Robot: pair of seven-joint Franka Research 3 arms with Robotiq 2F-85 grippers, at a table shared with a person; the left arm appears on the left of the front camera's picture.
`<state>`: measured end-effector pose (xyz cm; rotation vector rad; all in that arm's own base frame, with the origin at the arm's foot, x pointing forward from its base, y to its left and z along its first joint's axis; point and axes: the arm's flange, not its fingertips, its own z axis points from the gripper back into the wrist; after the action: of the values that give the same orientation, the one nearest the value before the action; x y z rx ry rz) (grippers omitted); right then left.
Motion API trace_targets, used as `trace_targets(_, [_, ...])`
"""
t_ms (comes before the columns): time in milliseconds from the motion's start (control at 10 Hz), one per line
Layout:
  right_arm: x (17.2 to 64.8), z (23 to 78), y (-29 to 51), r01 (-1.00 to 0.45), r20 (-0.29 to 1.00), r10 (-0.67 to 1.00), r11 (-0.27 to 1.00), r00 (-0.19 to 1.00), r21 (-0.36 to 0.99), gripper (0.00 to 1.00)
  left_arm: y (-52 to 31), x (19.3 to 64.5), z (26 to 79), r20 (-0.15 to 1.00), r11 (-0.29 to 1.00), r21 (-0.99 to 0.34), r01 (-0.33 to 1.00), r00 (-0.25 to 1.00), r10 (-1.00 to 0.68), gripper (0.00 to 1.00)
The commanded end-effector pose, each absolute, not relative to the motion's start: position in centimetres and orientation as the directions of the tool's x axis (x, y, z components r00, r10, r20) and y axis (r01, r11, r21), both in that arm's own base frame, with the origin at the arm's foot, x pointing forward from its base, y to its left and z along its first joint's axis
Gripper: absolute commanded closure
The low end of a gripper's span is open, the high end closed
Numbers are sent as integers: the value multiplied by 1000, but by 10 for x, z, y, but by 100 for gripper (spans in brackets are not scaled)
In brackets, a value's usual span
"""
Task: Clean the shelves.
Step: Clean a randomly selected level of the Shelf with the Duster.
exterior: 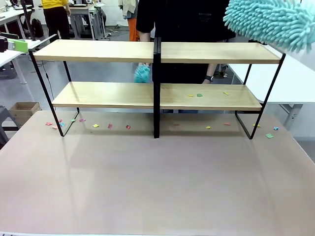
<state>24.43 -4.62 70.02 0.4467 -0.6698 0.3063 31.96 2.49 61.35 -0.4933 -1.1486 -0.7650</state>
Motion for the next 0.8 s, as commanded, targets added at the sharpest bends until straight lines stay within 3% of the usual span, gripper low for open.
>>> trace_targets(0, [237, 702, -79, -523, 590, 225, 753, 776, 400, 88, 24, 321, 612, 937, 652, 28, 758, 208, -282, 0])
trace_targets(400, [151, 699, -177, -389, 609, 35, 799, 792, 459, 88, 24, 321, 612, 937, 652, 28, 758, 208, -282, 0])
trace_targets(700, [106, 655, -265, -294, 581, -135, 758, 803, 583, 88, 24, 321, 612, 937, 652, 28, 758, 208, -282, 0])
